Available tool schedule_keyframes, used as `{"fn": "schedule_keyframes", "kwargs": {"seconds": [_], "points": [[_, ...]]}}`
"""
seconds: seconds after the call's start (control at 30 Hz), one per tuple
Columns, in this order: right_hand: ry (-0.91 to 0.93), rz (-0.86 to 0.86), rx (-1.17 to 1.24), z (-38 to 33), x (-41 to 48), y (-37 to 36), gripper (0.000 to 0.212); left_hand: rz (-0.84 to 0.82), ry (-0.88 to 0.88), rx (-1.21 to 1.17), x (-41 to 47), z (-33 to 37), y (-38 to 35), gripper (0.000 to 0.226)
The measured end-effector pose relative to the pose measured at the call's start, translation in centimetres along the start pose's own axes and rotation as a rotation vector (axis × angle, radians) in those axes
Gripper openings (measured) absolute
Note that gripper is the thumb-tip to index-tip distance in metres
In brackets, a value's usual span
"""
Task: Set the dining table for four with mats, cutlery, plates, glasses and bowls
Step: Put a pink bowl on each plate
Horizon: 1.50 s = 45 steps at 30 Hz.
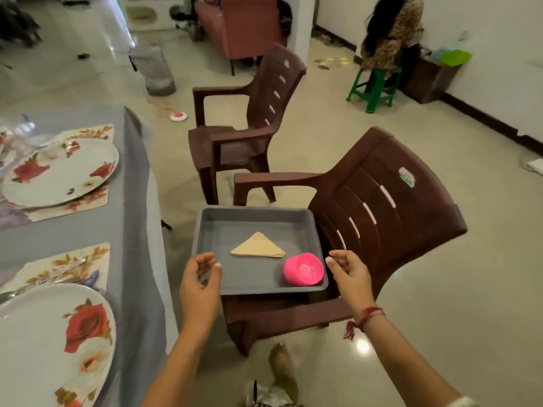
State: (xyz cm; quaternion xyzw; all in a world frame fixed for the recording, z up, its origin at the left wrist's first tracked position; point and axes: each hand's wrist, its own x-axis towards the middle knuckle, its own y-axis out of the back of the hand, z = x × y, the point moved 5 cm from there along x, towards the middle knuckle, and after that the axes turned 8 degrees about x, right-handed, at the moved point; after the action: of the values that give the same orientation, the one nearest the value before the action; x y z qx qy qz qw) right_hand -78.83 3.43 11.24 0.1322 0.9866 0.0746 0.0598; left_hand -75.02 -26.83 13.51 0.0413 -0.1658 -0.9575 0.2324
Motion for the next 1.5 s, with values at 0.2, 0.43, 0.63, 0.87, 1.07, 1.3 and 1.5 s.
{"fn": "schedule_keyframes", "kwargs": {"seconds": [0.2,0.43,0.63,0.87,1.07,1.3,1.5], "points": [[-0.086,-0.114,-0.094,3.7,9.6,-1.3,0.012,-0.048,0.134,0.051,5.5,-3.1,-8.5,0.013],[-0.187,-0.319,-0.291,11.8,17.3,-3.1,0.020,-0.148,0.246,0.164,9.3,-8.7,-16.5,0.017],[-0.197,-0.651,-0.671,19.5,21.8,-5.6,0.062,-0.224,0.363,0.310,9.8,-14.5,-22.3,0.025],[-0.301,-0.966,-0.936,26.3,23.5,-9.0,0.078,-0.647,0.508,0.537,8.6,-20.5,-30.9,0.089],[-0.277,-0.830,-0.899,27.9,25.0,-9.8,0.051,-0.701,0.590,0.553,8.5,-23.2,-32.9,0.099],[-0.331,-0.801,-0.686,27.9,25.4,-9.7,0.026,-0.650,0.667,0.440,8.2,-23.9,-33.2,0.077],[-0.366,-0.593,-0.364,22.0,24.7,-8.7,0.014,-0.581,0.603,0.367,9.8,-18.7,-30.6,0.068]]}}
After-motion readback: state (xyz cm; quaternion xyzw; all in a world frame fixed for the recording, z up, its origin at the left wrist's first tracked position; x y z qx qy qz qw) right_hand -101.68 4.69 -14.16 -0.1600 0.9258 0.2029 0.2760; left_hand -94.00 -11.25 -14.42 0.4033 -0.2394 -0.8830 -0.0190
